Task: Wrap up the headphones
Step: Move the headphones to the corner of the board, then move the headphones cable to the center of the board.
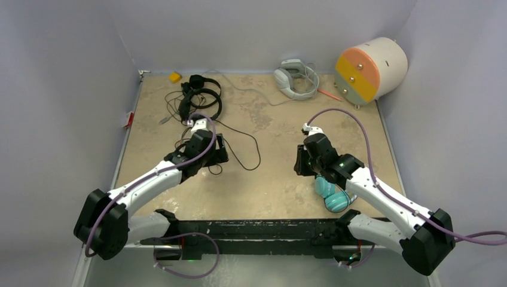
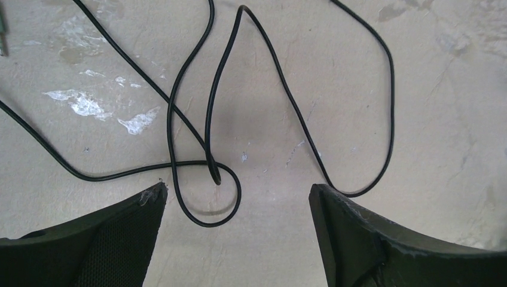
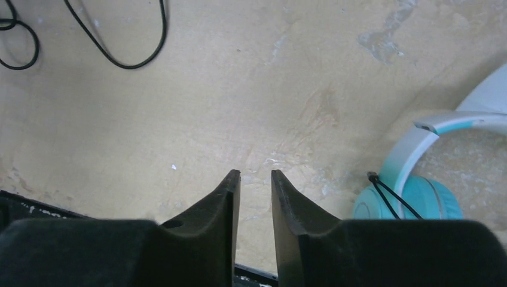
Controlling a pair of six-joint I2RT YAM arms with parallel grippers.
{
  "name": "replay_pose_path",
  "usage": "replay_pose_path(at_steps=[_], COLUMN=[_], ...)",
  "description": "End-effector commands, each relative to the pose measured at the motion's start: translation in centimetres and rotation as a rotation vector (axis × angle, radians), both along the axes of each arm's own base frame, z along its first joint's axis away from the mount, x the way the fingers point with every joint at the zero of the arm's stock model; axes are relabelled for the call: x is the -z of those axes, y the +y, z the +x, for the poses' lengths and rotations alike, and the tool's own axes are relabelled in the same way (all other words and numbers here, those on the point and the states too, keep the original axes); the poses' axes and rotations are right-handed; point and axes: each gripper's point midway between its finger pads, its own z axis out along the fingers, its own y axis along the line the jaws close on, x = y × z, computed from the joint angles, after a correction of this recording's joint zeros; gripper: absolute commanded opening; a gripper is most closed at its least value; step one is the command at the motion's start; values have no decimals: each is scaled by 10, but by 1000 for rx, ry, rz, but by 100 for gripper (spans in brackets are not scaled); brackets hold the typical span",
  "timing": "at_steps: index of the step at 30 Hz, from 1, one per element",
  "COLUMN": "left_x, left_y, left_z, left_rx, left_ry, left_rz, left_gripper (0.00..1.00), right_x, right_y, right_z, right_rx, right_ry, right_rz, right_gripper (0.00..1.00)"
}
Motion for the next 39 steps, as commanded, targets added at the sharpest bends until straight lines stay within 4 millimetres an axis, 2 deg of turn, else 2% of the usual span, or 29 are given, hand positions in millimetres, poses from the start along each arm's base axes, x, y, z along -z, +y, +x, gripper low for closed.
replay_pose_path(at_steps=[1,5,9,11,12,14,18,19,22,25,27,29,30,32,36,39], left_x=[-4,14,29,36,38,43,50,50,33,-9,-41,-70,-82,-94,-88,-90], left_y=[-10,-12,-15,-20,-22,-28,-48,-57,-109,-178,-214,-237,-243,-238,-190,-165], left_z=[15,16,16,17,17,18,21,18,-2,-32,-53,-71,-76,-75,-41,-25], left_rx=[39,41,51,75,87,118,212,248,388,526,601,660,675,653,478,438], left_ry=[-19,39,86,103,111,126,164,184,196,95,41,-18,-44,-71,-83,-87], left_rz=[6,36,49,48,46,43,12,-13,-99,-77,-85,-94,-100,-106,-49,-92], left_gripper=[88,88,88,83,76,56,0,0,0,0,0,0,0,0,0,0], right_x=[-20,-26,-31,-31,-30,-27,-26,-27,-28,-23,-17,-17,-18,-19,-18,-18], right_y=[25,32,39,40,39,38,34,33,26,13,5,2,2,4,9,16], right_z=[11,13,11,9,9,7,4,4,4,3,2,1,0,0,-1,3], right_rx=[-112,-140,-166,-170,-168,-165,-157,-152,-117,5,76,109,118,117,94,48], right_ry=[-68,-93,-115,-119,-119,-118,-116,-119,-133,-113,-104,-116,-120,-137,-137,-134], right_rz=[63,87,124,135,138,137,133,132,124,122,127,156,172,201,217,205], right_gripper=[32,47,51,51,51,51,51,51,50,49,49,49,49,48,48,48])
